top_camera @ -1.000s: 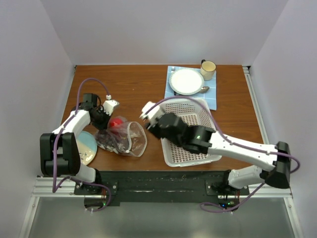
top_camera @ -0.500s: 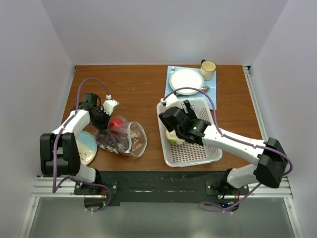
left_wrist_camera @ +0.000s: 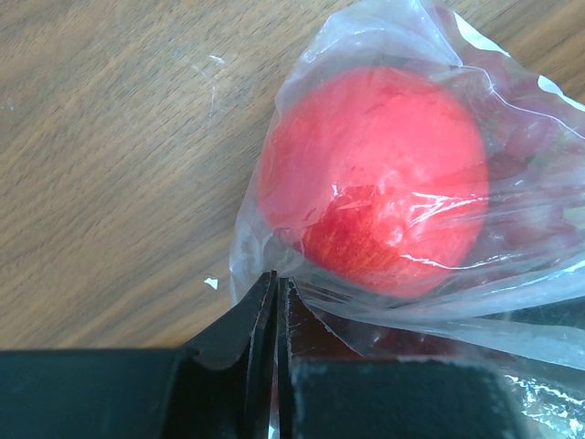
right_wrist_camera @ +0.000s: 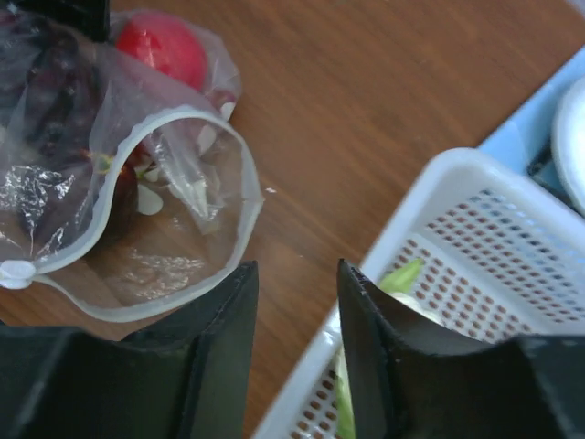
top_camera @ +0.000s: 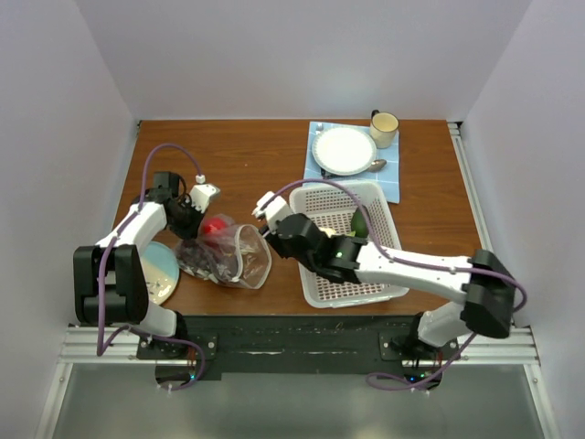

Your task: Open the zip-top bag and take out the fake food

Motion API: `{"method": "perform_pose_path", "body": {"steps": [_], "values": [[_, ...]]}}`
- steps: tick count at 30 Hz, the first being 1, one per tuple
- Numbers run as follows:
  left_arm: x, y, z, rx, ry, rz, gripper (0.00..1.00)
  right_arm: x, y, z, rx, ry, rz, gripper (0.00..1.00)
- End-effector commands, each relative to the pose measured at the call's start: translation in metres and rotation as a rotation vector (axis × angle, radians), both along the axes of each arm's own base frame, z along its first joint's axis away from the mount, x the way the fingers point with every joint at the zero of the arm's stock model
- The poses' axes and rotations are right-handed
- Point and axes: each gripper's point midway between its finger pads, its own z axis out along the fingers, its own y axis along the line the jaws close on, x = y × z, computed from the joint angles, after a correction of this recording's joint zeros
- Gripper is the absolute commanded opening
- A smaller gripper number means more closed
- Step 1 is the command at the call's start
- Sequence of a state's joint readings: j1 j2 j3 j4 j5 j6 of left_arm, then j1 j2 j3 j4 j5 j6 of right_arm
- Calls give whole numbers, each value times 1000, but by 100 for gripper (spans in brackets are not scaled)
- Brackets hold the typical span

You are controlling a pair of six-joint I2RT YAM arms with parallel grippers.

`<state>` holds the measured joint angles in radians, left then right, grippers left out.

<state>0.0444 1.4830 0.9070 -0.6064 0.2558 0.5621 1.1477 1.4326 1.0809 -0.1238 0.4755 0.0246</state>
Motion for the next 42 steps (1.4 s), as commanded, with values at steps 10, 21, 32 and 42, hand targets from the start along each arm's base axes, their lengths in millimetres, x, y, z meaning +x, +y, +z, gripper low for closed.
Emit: {"method": "perform_pose_path", "body": {"steps": [10,21,32,42], "values": [[13,4,11,28,-36,-14,8,-8,88,-72,143,200,153,55],[14,2,12,10,-25,-2,8,-42,153,-107,360,419,337,99],[14,-5,15,-5,-23,1,8,-57,187,-84,443,441,446,99],[14,-5,6,4,-8,2,8,-83,146,-77,288,415,294,93]]}}
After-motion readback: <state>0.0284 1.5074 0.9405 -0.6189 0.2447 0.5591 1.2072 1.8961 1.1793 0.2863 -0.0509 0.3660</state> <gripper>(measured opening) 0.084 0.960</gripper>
